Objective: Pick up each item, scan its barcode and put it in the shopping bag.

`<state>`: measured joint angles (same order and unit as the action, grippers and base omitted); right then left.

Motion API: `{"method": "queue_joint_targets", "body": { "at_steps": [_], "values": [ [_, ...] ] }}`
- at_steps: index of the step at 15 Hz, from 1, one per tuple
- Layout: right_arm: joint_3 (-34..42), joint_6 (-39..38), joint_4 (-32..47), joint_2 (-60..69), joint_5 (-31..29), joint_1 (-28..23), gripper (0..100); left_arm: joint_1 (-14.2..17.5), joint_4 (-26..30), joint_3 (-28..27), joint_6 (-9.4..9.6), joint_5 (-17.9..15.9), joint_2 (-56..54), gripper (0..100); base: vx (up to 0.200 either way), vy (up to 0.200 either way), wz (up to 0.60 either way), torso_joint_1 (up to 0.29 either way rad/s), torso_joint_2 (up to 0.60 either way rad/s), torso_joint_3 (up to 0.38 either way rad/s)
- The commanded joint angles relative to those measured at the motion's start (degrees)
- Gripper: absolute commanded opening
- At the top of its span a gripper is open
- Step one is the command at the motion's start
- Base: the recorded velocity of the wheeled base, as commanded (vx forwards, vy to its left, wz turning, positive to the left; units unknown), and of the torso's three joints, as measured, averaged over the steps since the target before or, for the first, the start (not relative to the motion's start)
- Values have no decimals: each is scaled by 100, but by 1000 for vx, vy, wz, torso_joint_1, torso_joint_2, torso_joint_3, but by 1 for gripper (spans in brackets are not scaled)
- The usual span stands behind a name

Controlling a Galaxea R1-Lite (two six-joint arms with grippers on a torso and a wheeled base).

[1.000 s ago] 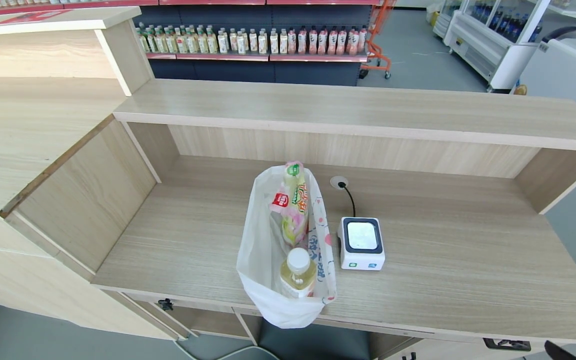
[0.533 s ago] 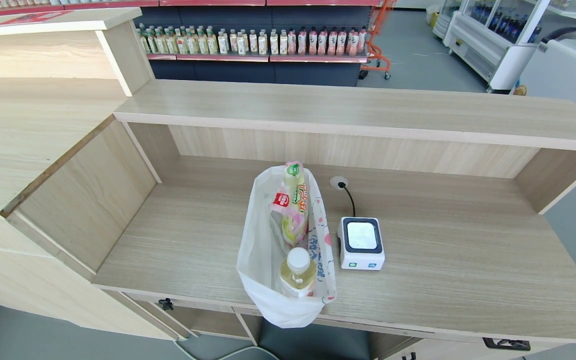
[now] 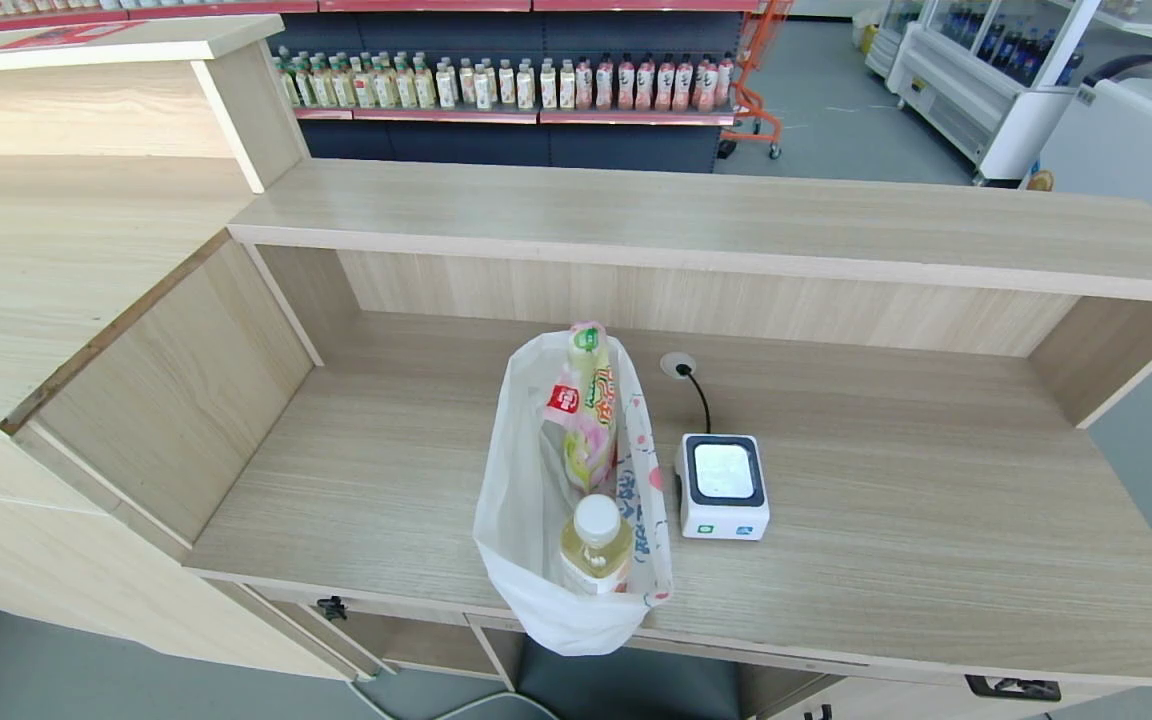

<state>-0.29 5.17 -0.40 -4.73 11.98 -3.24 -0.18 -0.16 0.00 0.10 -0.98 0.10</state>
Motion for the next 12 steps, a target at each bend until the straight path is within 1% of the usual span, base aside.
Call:
{"method": "queue_joint_targets", "body": {
  "at_steps": [1, 4, 6, 10, 12],
  "values": [
    [12, 2, -30, -28, -3, -1, 100, 1, -2, 0, 8, 1, 8, 100, 0, 0, 0, 0, 0, 0],
    [12, -7, -39, -28, -3, -1, 100, 1, -2, 0, 78, 1, -1, 100, 200, -200, 0, 4, 4, 4],
    [12, -16, -48, -28, -12, -1, 100, 1, -2, 0, 78, 1, -1, 100, 200, -200, 0, -5, -7, 7],
    [12, -25, -39, -28, 6, -1, 100, 1, -2, 0, 52, 1, -1, 100, 0, -200, 0, 13, 12, 2],
    [12, -25, -48, -28, 6, -1, 100, 1, -2, 0, 25, 1, -1, 100, 0, 0, 0, 0, 0, 0]
  ]
}}
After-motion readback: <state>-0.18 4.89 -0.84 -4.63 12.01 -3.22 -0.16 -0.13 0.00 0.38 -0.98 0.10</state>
